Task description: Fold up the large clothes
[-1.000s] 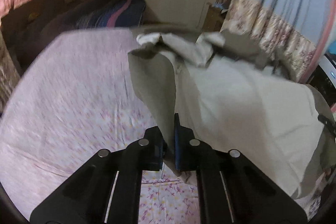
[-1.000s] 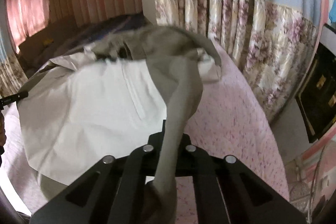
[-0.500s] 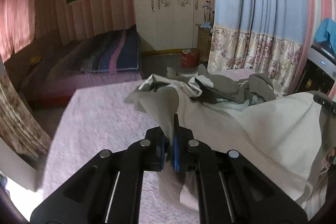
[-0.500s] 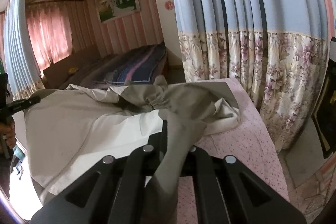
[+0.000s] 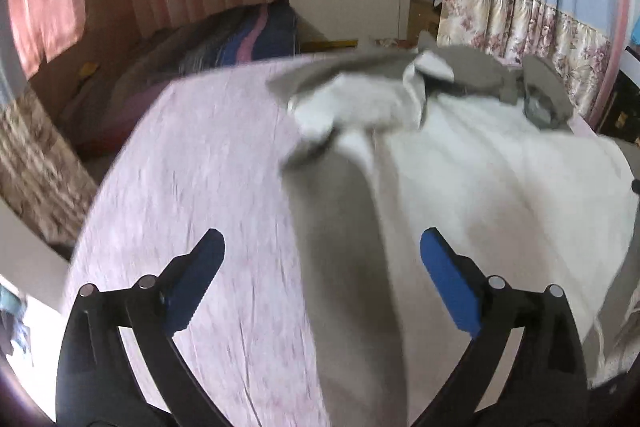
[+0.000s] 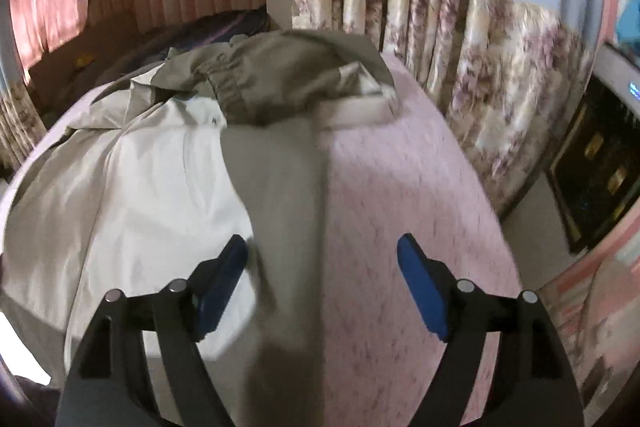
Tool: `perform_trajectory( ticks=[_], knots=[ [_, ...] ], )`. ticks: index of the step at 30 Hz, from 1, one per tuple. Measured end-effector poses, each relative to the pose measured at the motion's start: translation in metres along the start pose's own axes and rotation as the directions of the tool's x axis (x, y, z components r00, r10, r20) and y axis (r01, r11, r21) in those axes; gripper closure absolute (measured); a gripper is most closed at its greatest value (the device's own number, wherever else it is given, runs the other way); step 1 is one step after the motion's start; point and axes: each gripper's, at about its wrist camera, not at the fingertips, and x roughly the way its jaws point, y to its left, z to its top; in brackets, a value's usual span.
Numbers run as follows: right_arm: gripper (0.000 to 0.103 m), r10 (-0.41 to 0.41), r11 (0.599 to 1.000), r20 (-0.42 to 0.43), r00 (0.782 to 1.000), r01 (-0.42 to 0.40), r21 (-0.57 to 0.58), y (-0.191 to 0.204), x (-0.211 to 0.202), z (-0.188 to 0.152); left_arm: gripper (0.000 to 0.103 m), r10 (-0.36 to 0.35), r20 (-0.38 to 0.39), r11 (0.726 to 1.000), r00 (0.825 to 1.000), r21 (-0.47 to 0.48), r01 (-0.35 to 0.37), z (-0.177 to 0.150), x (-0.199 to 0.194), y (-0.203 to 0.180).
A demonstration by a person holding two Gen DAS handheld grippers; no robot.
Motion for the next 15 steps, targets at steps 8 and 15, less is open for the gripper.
perform_trajectory(
  ticks=[8, 15],
  knots=[
    [0.025, 0.035, 0.999, 0.006, 0.999, -0.036, 0.035, -0.013, -0.039, -0.048, 0.003, -0.081, -0.052, 0.994, 0.995, -0.074, 0.077, -0.102, -0.042, 0.008],
    [0.056, 0.070, 0.997, -0.099, 0.993, -0.072, -0.021, 0.006, -0.028, -0.074, 0.008, -0.190, -0.110, 0.981, 0.975, -0.059, 0.185, -0.137, -0.028, -0.027]
  ],
)
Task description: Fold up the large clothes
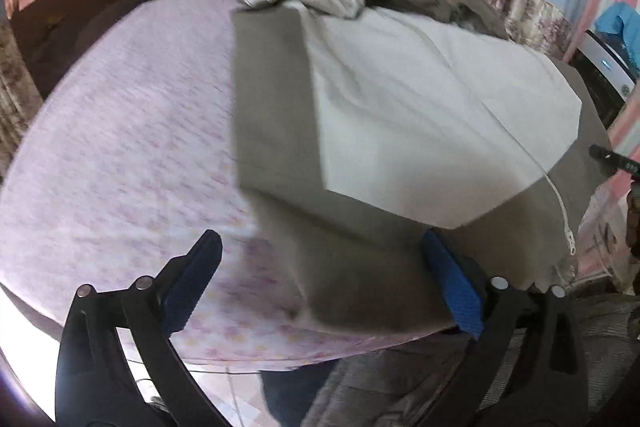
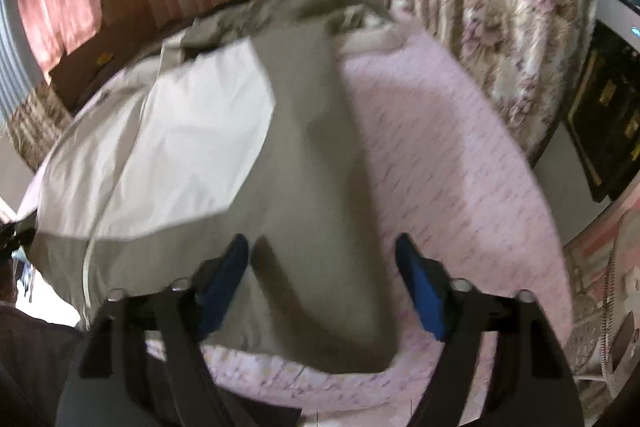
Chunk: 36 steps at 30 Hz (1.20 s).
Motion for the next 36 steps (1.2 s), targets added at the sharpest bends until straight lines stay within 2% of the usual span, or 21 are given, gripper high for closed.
perform_trajectory(
  ticks=[1, 2, 3, 5, 7, 9, 11, 12, 14, 15, 16, 18, 19, 20, 21, 24, 25, 28, 31, 32, 36],
  knots=[
    [0.076, 0.002, 1.000, 0.015, 1.000, -0.002, -0.009, 0.005, -0.002, -0.001, 0.021, -0.023, -0.008, 1.000, 1.000, -0.013, 0.023, -0.002, 0.005, -0.001],
    [0.080, 0.020, 1.000, 0.025, 0.999, -0.020, -0.008, 0.008, -0.004, 0.000, 0.040, -0.052, -0.019, 0.998, 0.998, -0.026, 0.052, -0.003, 0.008, -0.002],
    [0.080, 0.017, 1.000, 0.034, 0.999, -0.016, -0.011, 0.012, -0.006, 0.000, 0.046, -0.049, -0.007, 0.999, 0.999, -0.023, 0.049, -0.003, 0.009, -0.006],
    [0.081, 0.036, 0.999, 0.059, 0.998, -0.035, -0.026, 0.019, -0.015, 0.004, 0.080, -0.035, -0.016, 0.999, 0.999, 0.006, 0.035, 0.002, 0.009, -0.012],
    [0.081, 0.094, 0.995, 0.087, 0.992, -0.091, -0.031, 0.024, -0.031, 0.008, 0.089, -0.040, 0.021, 0.999, 0.999, -0.012, 0.040, 0.012, -0.007, -0.007],
    [0.081, 0.166, 0.985, 0.122, 0.979, -0.157, -0.076, 0.033, -0.055, 0.013, 0.091, -0.023, 0.064, 1.000, 0.998, -0.018, 0.024, 0.025, -0.032, -0.001],
    [0.081, 0.240, 0.965, 0.095, 0.966, -0.226, -0.136, 0.043, -0.070, 0.011, 0.092, 0.041, 0.121, 0.999, 0.992, -0.013, -0.039, 0.036, -0.063, 0.006],
    [0.081, 0.243, 0.959, 0.074, 0.967, -0.228, -0.166, 0.047, -0.073, 0.007, 0.093, 0.077, 0.130, 0.997, 0.989, -0.017, -0.076, 0.038, -0.074, 0.011],
    [0.073, 0.179, 0.963, 0.034, 0.983, -0.168, -0.212, 0.050, -0.065, -0.003, 0.088, 0.090, 0.065, 0.996, 0.994, 0.007, -0.091, 0.038, -0.072, 0.016],
    [0.061, 0.141, 0.967, 0.002, 0.990, -0.137, -0.215, 0.049, -0.059, -0.007, 0.083, 0.109, 0.047, 0.994, 0.993, 0.023, -0.111, 0.033, -0.068, 0.017],
    [0.051, 0.086, 0.972, -0.015, 0.996, -0.087, -0.220, 0.046, -0.054, -0.010, 0.073, 0.138, 0.015, 0.989, 0.990, 0.042, -0.139, 0.027, -0.061, 0.020],
    [0.045, 0.013, 0.975, -0.014, 1.000, -0.016, -0.223, 0.038, -0.058, -0.012, 0.054, 0.162, -0.011, 0.986, 0.987, 0.052, -0.161, 0.019, -0.056, 0.028],
    [0.037, 0.004, 0.977, -0.010, 1.000, -0.006, -0.213, 0.032, -0.064, -0.010, 0.030, 0.187, 0.015, 0.982, 0.982, 0.032, -0.188, 0.019, -0.062, 0.037],
    [0.032, -0.017, 0.978, 0.010, 1.000, 0.019, -0.206, 0.027, -0.072, -0.004, 0.012, 0.196, 0.037, 0.980, 0.980, 0.016, -0.197, 0.018, -0.067, 0.044],
    [0.027, -0.043, 0.978, 0.039, 0.998, 0.050, -0.203, 0.024, -0.079, 0.003, 0.010, 0.202, 0.070, 0.979, 0.977, -0.006, -0.202, 0.023, -0.075, 0.051],
    [0.026, -0.086, 0.975, 0.126, 0.988, 0.109, -0.195, 0.029, -0.085, 0.043, 0.005, 0.207, 0.133, 0.978, 0.969, -0.013, -0.207, 0.045, -0.085, 0.070],
    [0.023, -0.089, 0.975, 0.157, 0.984, 0.119, -0.190, 0.033, -0.081, 0.063, 0.005, 0.221, 0.162, 0.975, 0.962, -0.003, -0.223, 0.056, -0.084, 0.076],
    [0.021, -0.045, 0.987, 0.224, 0.974, 0.078, -0.143, 0.056, -0.054, 0.118, 0.004, 0.200, 0.216, 0.977, 0.956, 0.023, -0.210, 0.096, -0.071, 0.085],
    [0.021, 0.018, 0.993, 0.225, 0.974, 0.010, -0.121, 0.084, -0.010, 0.169, 0.003, 0.163, 0.225, 0.985, 0.961, 0.025, -0.173, 0.136, -0.044, 0.098],
    [0.021, -0.016, 0.993, 0.220, 0.975, 0.041, -0.111, 0.093, 0.013, 0.189, 0.003, 0.161, 0.222, 0.985, 0.962, 0.019, -0.170, 0.148, -0.034, 0.100],
    [0.021, -0.072, 0.995, 0.154, 0.986, 0.083, -0.064, 0.105, 0.072, 0.226, 0.003, 0.114, 0.198, 0.994, 0.974, -0.015, -0.113, 0.188, -0.002, 0.106]
  ],
)
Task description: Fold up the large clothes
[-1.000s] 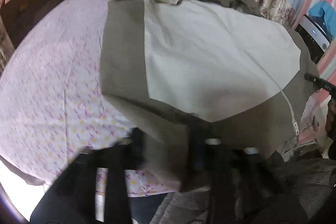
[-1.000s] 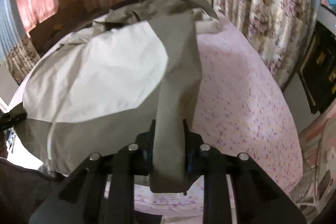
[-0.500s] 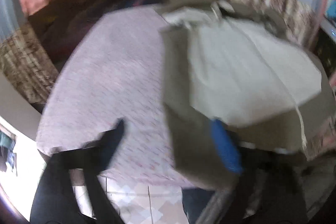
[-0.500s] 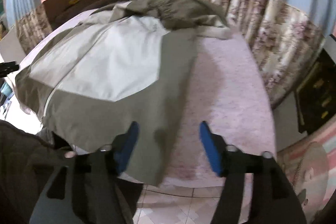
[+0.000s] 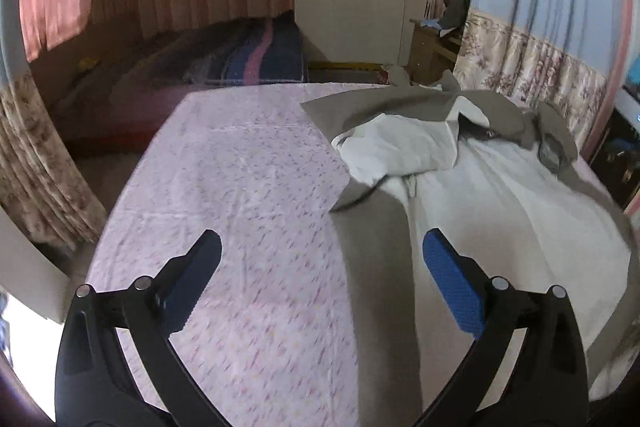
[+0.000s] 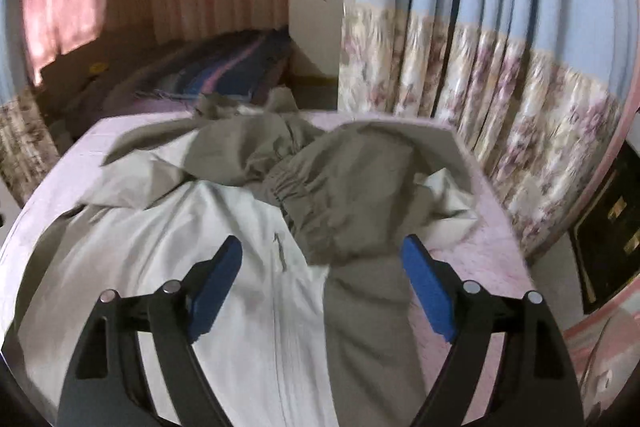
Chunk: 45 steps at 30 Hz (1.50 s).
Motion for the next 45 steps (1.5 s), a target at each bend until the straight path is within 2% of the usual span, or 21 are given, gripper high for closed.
perform_trajectory(
  ticks=[2, 6, 9, 11, 15, 16, 18, 20, 23, 26, 27, 28, 29, 30, 31, 34, 36, 39, 41, 45],
  knots=[
    [0.021, -0.039, 0.999, -0.021, 0.999, 0.039, -0.013, 0.002, 0.026, 0.003, 0.003, -0.025, 0.005, 1.000, 1.000, -0.010, 0.025, 0.010, 0.009, -0.004],
    [0.023, -0.054, 0.998, -0.079, 0.995, 0.052, -0.031, 0.003, 0.069, -0.001, 0.003, -0.030, 0.002, 1.000, 1.000, 0.002, 0.030, 0.015, 0.015, -0.017],
    [0.073, -0.076, 0.996, -0.112, 0.991, 0.070, -0.053, 0.001, 0.092, -0.008, 0.003, -0.027, -0.013, 0.999, 1.000, 0.020, 0.027, 0.019, 0.021, -0.029],
    [0.075, -0.069, 0.998, -0.092, 0.993, 0.070, 0.010, -0.013, 0.088, -0.010, 0.003, -0.013, -0.020, 0.999, 1.000, 0.032, 0.014, 0.018, 0.023, -0.035],
    [0.076, -0.153, 0.988, -0.023, 0.988, 0.154, 0.032, -0.048, 0.045, -0.019, 0.003, 0.016, -0.021, 0.999, 1.000, 0.037, -0.016, 0.018, 0.026, -0.045],
    [0.080, -0.177, 0.984, -0.011, 0.984, 0.177, 0.033, -0.059, 0.032, -0.023, 0.003, 0.018, -0.019, 0.999, 1.000, 0.032, -0.018, 0.019, 0.027, -0.051],
    [0.096, -0.234, 0.971, 0.000, 0.972, 0.234, 0.053, -0.093, 0.001, -0.036, 0.003, 0.022, -0.008, 0.999, 1.000, 0.033, -0.022, 0.020, 0.026, -0.060],
    [0.096, -0.273, 0.959, -0.013, 0.962, 0.273, 0.070, -0.133, -0.023, -0.054, 0.003, 0.039, -0.003, 0.998, 0.999, 0.043, -0.039, 0.021, 0.029, -0.073],
    [0.095, -0.286, 0.953, -0.063, 0.956, 0.291, 0.087, -0.182, -0.038, -0.083, 0.003, 0.041, -0.014, 0.998, 0.999, 0.037, -0.040, 0.024, 0.037, -0.093],
    [0.088, -0.263, 0.958, -0.141, 0.954, 0.276, 0.077, -0.217, -0.038, -0.107, 0.003, 0.021, -0.031, 0.999, 0.999, 0.035, -0.020, 0.034, 0.047, -0.115],
    [0.068, -0.260, 0.959, -0.154, 0.953, 0.274, 0.077, -0.223, -0.040, -0.112, 0.003, 0.018, -0.030, 0.999, 0.999, 0.037, -0.017, 0.036, 0.049, -0.120],
    [0.056, -0.265, 0.957, -0.164, 0.950, 0.280, 0.075, -0.229, -0.042, -0.115, 0.003, 0.019, -0.027, 0.999, 0.999, 0.043, -0.018, 0.040, 0.051, -0.126],
    [0.037, -0.267, 0.957, -0.141, 0.953, 0.279, 0.075, -0.233, -0.053, -0.117, 0.003, 0.025, -0.025, 0.999, 0.999, 0.048, -0.023, 0.043, 0.054, -0.131],
    [0.030, -0.272, 0.957, -0.124, 0.954, 0.282, 0.069, -0.234, -0.062, -0.116, 0.003, 0.030, -0.022, 0.998, 0.999, 0.051, -0.028, 0.047, 0.056, -0.134],
    [0.030, -0.281, 0.956, -0.110, 0.953, 0.288, 0.057, -0.236, -0.069, -0.113, 0.003, 0.037, -0.023, 0.998, 0.999, 0.051, -0.036, 0.052, 0.060, -0.137],
    [0.030, -0.282, 0.957, -0.008, 0.959, 0.282, 0.063, -0.240, -0.099, -0.090, 0.003, 0.045, -0.016, 0.998, 0.999, 0.035, -0.044, 0.065, 0.068, -0.135],
    [0.029, -0.251, 0.966, 0.052, 0.967, 0.247, 0.071, -0.235, -0.113, -0.064, 0.003, 0.054, -0.022, 0.998, 0.998, 0.012, -0.054, 0.073, 0.078, -0.126],
    [0.023, -0.188, 0.979, 0.156, 0.970, 0.173, 0.107, -0.221, -0.121, -0.022, 0.003, 0.061, -0.040, 0.998, 0.997, -0.032, -0.062, 0.084, 0.094, -0.111],
    [0.021, -0.084, 0.989, 0.195, 0.977, 0.058, 0.137, -0.201, -0.108, 0.011, 0.003, 0.076, -0.047, 0.996, 0.996, -0.049, -0.078, 0.096, 0.108, -0.100],
    [0.021, 0.039, 0.987, 0.193, 0.980, -0.068, 0.144, -0.148, -0.048, 0.068, 0.003, 0.104, -0.049, 0.992, 0.993, -0.061, -0.107, 0.125, 0.139, -0.086]
  ],
)
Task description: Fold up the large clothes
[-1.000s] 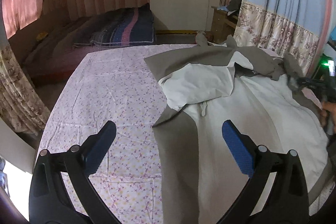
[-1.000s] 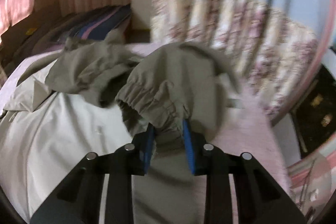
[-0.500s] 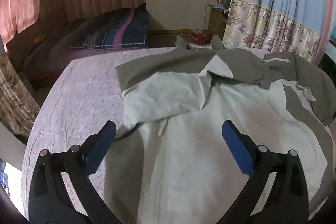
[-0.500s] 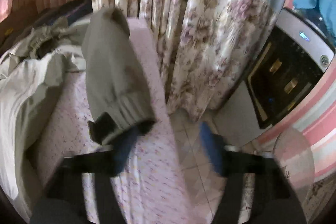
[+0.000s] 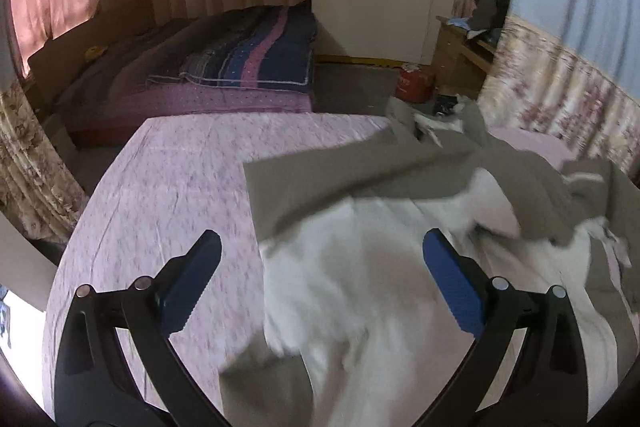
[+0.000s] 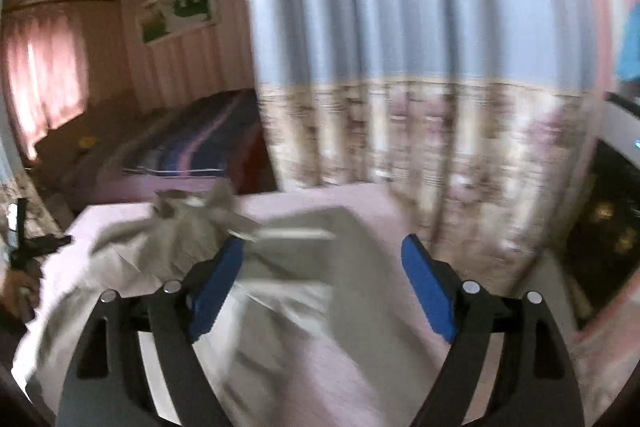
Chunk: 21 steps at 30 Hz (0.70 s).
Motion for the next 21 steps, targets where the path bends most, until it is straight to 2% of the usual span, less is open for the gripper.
perform_trajectory(
  ticks=[3, 6, 8, 10, 12, 13, 18, 20, 21],
  knots=[
    [0.021, 0.129, 0.991, -0.043, 0.991, -0.128, 0.038, 0.043, 0.071, 0.019, 0.003, 0.004, 0.019, 1.000, 1.000, 0.028, -0.004, 0.027, 0.025, -0.002],
    [0.021, 0.164, 0.986, -0.121, 0.979, -0.165, 0.007, 0.088, 0.149, 0.033, 0.003, -0.022, 0.009, 0.998, 1.000, 0.054, 0.021, 0.056, 0.057, -0.008],
    [0.021, 0.181, 0.981, -0.197, 0.964, -0.190, -0.027, 0.117, 0.200, 0.036, 0.003, -0.022, -0.018, 0.998, 1.000, 0.061, 0.024, 0.072, 0.087, -0.012],
    [0.021, 0.131, 0.985, -0.284, 0.950, -0.157, -0.073, 0.145, 0.256, 0.035, 0.003, -0.031, -0.054, 0.996, 0.998, 0.076, 0.035, 0.081, 0.119, -0.021],
    [0.021, 0.102, 0.986, -0.341, 0.935, -0.141, -0.093, 0.159, 0.294, 0.031, 0.003, -0.032, -0.080, 0.995, 0.996, 0.095, 0.040, 0.084, 0.142, -0.028],
    [0.021, 0.088, 0.986, -0.386, 0.918, -0.134, -0.096, 0.166, 0.318, 0.028, 0.003, -0.026, -0.101, 0.994, 0.995, 0.101, 0.036, 0.085, 0.156, -0.032],
    [0.021, -0.011, 0.983, -0.517, 0.856, -0.087, -0.164, 0.169, 0.385, 0.006, 0.003, -0.031, -0.208, 0.995, 0.978, 0.082, 0.049, 0.078, 0.205, -0.037],
    [0.022, 0.008, 0.979, -0.565, 0.825, -0.121, -0.162, 0.170, 0.402, -0.006, 0.003, -0.017, -0.258, 0.993, 0.966, 0.112, 0.047, 0.070, 0.224, -0.042],
    [0.032, 0.019, 0.978, -0.572, 0.820, -0.135, -0.161, 0.170, 0.406, -0.010, 0.003, -0.011, -0.271, 0.991, 0.962, 0.122, 0.046, 0.068, 0.229, -0.043]
  ],
)
